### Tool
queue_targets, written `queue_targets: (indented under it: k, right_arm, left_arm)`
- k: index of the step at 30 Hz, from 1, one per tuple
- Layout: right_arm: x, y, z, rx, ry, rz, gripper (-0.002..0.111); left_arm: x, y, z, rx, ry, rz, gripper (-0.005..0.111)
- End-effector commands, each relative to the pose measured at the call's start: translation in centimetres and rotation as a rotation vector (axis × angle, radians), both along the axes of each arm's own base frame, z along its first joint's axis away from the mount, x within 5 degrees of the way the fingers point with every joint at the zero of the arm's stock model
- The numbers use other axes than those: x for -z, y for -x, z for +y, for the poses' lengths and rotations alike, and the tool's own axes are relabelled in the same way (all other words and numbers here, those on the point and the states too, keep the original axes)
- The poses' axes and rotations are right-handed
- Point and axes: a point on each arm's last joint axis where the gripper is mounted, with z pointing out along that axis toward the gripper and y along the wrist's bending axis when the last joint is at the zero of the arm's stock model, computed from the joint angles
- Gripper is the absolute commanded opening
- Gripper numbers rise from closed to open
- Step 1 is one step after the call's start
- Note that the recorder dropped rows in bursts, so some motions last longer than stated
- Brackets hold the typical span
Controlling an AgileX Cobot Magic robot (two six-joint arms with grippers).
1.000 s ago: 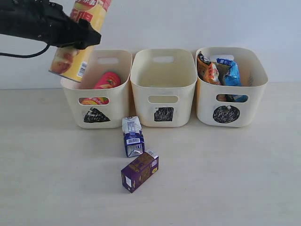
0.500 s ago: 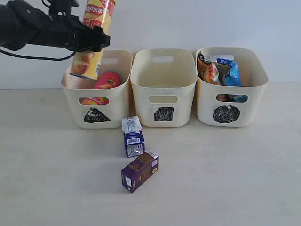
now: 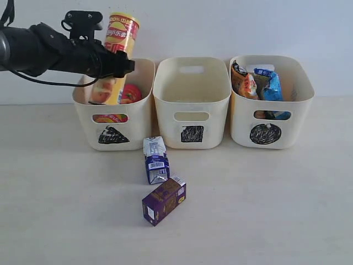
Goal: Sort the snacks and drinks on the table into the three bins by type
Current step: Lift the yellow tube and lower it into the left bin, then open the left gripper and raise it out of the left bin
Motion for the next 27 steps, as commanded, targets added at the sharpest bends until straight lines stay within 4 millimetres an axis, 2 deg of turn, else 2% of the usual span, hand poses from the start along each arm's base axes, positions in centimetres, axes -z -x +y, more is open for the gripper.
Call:
queue_targets:
  k: [1,4,6,13,23,25,27]
  right_arm:
    - [0.1,0.0,0.0,0.001,0.001,-0.007,0.0]
    - [0.1,0.0,0.0,0.001,0.001,-0.007,0.0]
    - [0.1,0.0,0.0,0.001,0.004,-0.007,0.0]
    - [0.0,0.0,0.0,0.001,0.003,-0.009,0.0]
    - [0.0,0.0,0.0,0.001,0.003,-0.009,0.0]
    - [0.0,0.0,0.0,0.001,0.003,-0.009,0.0]
    - [0.0,0.0,0.0,0.001,0.003,-0.009,0.0]
  left_arm:
    - [-0.1,0.0,-0.2,0.0,0.022,0.011,0.057]
    - [-0.1,0.0,-0.3,0.001,0.022,0.012,0.075]
    - [0.0,0.0,-0.3,-0.003,0.034,0.02,0.082]
    - [0.0,0.2,-0.4,0.007,0.047,0.046,0.087]
    - [-3.2,1.8,-0.6,0.095,0.021,0.054,0.085]
    - [-3.8,2.3,-0.6,0.128,-0.005,0.065,0.076]
    - [-4.4,2.9,-0.6,0.168,-0.046,0.08,0.057]
